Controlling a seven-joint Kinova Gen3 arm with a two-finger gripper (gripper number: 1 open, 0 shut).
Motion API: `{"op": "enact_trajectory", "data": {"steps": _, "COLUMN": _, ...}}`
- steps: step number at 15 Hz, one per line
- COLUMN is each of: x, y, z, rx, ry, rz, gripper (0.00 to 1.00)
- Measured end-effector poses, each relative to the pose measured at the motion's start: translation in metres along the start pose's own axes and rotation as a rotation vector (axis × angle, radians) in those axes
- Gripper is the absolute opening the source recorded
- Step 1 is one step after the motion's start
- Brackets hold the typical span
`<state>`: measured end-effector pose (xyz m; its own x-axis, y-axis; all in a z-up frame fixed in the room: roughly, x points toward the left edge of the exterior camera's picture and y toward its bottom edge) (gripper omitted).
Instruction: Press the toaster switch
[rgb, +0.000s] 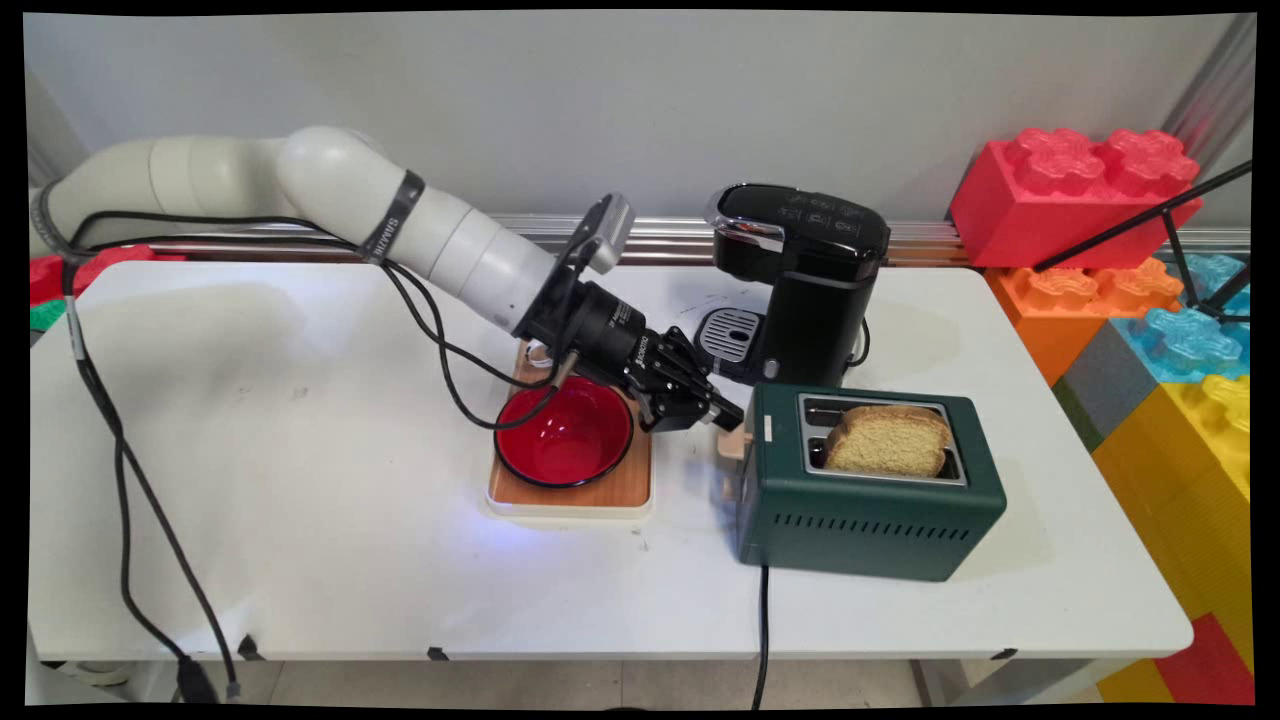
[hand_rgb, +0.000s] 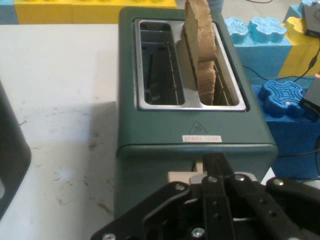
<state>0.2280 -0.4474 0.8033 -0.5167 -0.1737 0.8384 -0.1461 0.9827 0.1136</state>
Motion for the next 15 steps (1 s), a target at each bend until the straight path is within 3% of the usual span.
{"op": "enact_trajectory", "data": {"steps": 15, "x": -0.022, "y": -0.004, "z": 0.02, "rx": 0.012, "ry": -0.036, "rz": 0.018, "gripper": 0.0}}
